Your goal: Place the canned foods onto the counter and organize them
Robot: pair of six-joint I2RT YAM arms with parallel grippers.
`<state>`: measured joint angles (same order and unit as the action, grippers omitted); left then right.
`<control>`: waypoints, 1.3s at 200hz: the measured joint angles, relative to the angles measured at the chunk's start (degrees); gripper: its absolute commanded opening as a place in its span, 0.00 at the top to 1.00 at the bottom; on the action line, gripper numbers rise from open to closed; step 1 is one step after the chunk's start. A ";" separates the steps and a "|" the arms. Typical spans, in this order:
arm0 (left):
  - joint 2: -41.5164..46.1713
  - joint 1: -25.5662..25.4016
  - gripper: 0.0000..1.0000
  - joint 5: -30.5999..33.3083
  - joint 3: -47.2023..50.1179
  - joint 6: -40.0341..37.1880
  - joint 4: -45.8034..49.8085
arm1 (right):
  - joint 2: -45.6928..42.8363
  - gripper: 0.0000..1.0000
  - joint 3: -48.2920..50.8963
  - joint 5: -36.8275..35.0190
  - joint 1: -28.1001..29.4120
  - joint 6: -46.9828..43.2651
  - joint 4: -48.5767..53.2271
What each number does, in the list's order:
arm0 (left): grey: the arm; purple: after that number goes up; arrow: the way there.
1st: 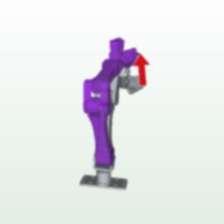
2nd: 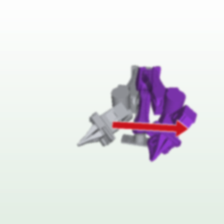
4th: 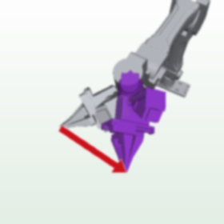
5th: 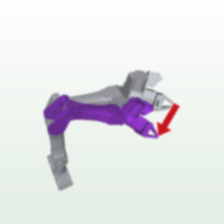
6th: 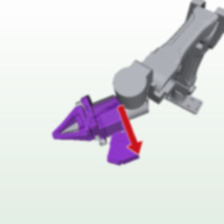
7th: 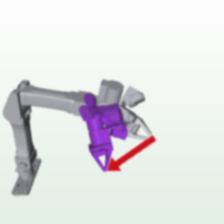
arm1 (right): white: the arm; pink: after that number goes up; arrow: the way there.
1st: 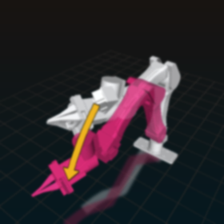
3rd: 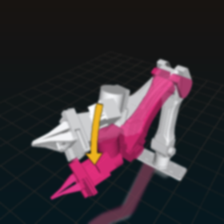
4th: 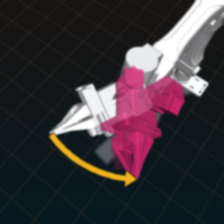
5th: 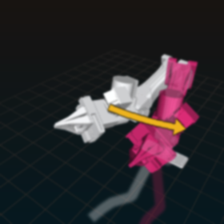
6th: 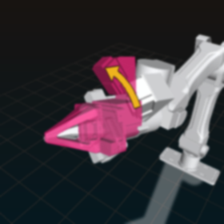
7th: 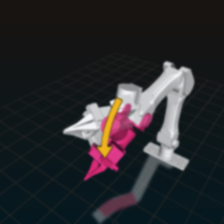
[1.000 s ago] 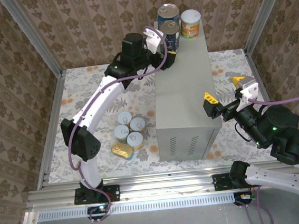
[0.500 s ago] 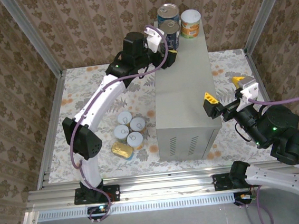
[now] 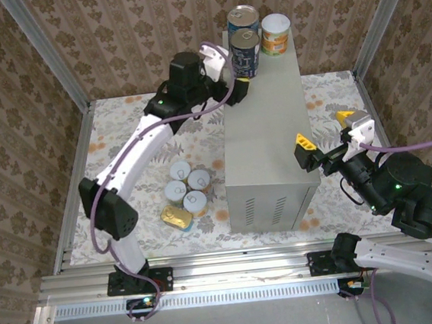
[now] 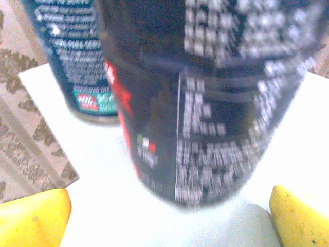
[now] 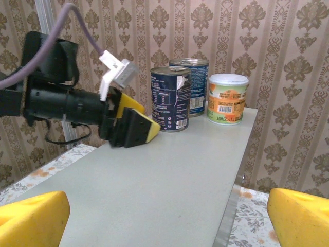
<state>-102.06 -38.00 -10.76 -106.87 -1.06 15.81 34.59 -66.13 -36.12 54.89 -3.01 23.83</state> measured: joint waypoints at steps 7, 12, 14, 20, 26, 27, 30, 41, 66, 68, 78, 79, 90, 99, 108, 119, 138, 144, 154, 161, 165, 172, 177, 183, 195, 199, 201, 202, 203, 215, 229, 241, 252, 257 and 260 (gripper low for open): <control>1.79 0.22 0.00 0.15 1.75 0.09 0.09 | 0.00 0.00 0.00 0.00 0.00 0.00 0.00; 3.13 0.50 0.00 0.24 2.95 0.22 0.11 | 0.00 0.00 0.00 0.00 0.00 0.00 0.00; 3.67 0.59 0.00 0.28 3.32 0.24 0.15 | 0.00 0.00 0.00 0.00 0.00 0.00 0.00; 5.01 0.90 0.00 0.37 4.31 0.44 0.35 | 0.00 0.00 0.00 0.00 0.00 0.00 0.00; 6.25 1.27 0.00 0.50 5.11 0.63 0.50 | 0.02 0.00 0.00 0.00 -0.02 0.00 0.00; 6.40 1.33 0.00 0.55 5.18 0.63 0.52 | 0.02 0.00 0.00 0.00 -0.02 0.00 0.00; 7.21 1.60 0.00 0.57 5.62 0.74 0.63 | 0.02 0.00 0.00 0.00 -0.02 0.00 0.00; 9.42 2.40 0.00 0.85 6.78 1.09 0.92 | 0.13 0.00 -0.02 0.00 -0.02 0.00 -0.02; 14.14 4.13 0.00 2.34 9.75 1.51 2.03 | 1.27 0.00 -0.09 -0.39 -0.02 0.00 0.04; 14.60 4.28 0.00 2.45 10.10 1.51 2.19 | 1.44 0.00 -0.13 -0.42 -0.02 0.00 0.09; 16.70 4.90 0.00 3.15 12.22 1.55 2.36 | 2.27 0.00 -0.37 -0.55 -0.02 0.02 0.37; 16.83 4.94 0.00 3.19 12.37 1.55 2.38 | 2.38 0.00 -0.42 -0.57 -0.02 0.02 0.44; 19.21 5.66 0.00 3.78 14.84 1.75 3.43 | 3.32 0.00 -0.79 -0.57 -0.02 0.02 0.83; 21.03 6.14 0.00 4.22 16.79 1.97 4.48 | 4.07 0.00 -1.33 -0.57 -0.02 -0.02 1.38; 22.88 6.62 0.00 4.66 18.69 2.16 6.01 | 5.05 0.00 -2.34 -0.55 -0.02 -0.04 2.16; 24.81 6.99 0.00 5.11 20.55 2.34 7.72 | 6.56 0.00 -4.24 -0.48 -0.02 -0.11 3.48; 28.02 7.23 0.00 6.36 23.87 2.73 10.91 | 9.70 0.00 -8.59 0.59 -0.02 -0.52 5.73; 28.89 7.23 0.00 6.60 24.90 2.91 12.02 | 10.69 0.00 -10.05 1.11 -0.02 -0.81 6.54; 30.38 7.26 0.00 7.13 26.84 3.41 13.49 | 12.50 0.00 -12.61 2.58 -0.09 -1.40 8.00; 31.26 7.26 0.00 7.41 28.15 3.91 14.40 | 13.88 0.00 -14.43 3.80 -0.17 -1.70 9.16; 31.85 7.26 0.00 7.63 29.14 4.26 15.10 | 14.69 0.00 -15.37 4.42 -0.17 -1.81 9.70; 32.72 7.26 0.00 7.82 30.73 4.92 16.09 | 16.33 0.00 -17.42 5.70 -0.22 -2.16 11.21; 33.31 7.26 0.00 8.00 31.87 5.40 16.79 | 17.35 0.00 -18.67 6.47 -0.28 -2.43 12.04; 33.90 7.26 0.00 8.07 33.20 6.03 17.51 | 19.10 0.00 -20.63 7.80 -0.28 -2.73 13.40; 35.08 7.23 0.00 8.09 35.98 7.41 18.93 | 22.60 0.00 -24.33 10.34 -0.28 -2.91 16.22; 35.43 7.21 0.00 8.15 36.85 7.82 19.39 | 23.80 0.00 -25.46 11.26 -0.28 -2.93 17.05; 35.58 7.19 0.00 8.22 37.33 8.07 19.67 | 24.48 0.00 -26.14 11.74 -0.28 -2.97 17.55; 35.65 7.17 0.00 8.22 37.48 8.13 19.76 | 24.68 0.00 -26.32 11.91 -0.28 -2.97 17.70; 35.76 7.15 0.00 8.26 37.81 8.28 19.93 | 25.05 0.00 -26.73 12.24 -0.28 -2.99 17.94; 36.41 6.73 0.00 8.94 39.87 9.60 21.64 | 28.63 0.00 -29.97 15.26 -0.28 -3.06 20.74; 36.83 5.79 0.00 10.03 41.81 11.28 23.52 | 32.46 0.00 -33.11 18.88 -0.28 -3.06 23.69; 36.89 5.03 0.00 11.23 42.86 13.00 25.42 | 35.43 0.00 -35.15 21.99 -0.26 -3.08 25.92; 36.94 4.61 0.00 12.31 43.89 14.95 26.67 | 37.51 0.00 -36.26 24.70 -0.26 -3.08 27.71; 37.00 4.55 0.00 12.74 44.39 15.89 27.19 | 38.23 0.00 -36.65 25.77 -0.20 -3.08 28.39; 37.07 4.55 0.00 13.03 44.72 16.55 27.50 | 38.60 0.00 -36.87 26.38 -0.17 -3.08 28.79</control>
<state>-64.99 -33.45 2.26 -62.15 15.49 43.31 73.19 -103.00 -9.74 54.72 -6.09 52.62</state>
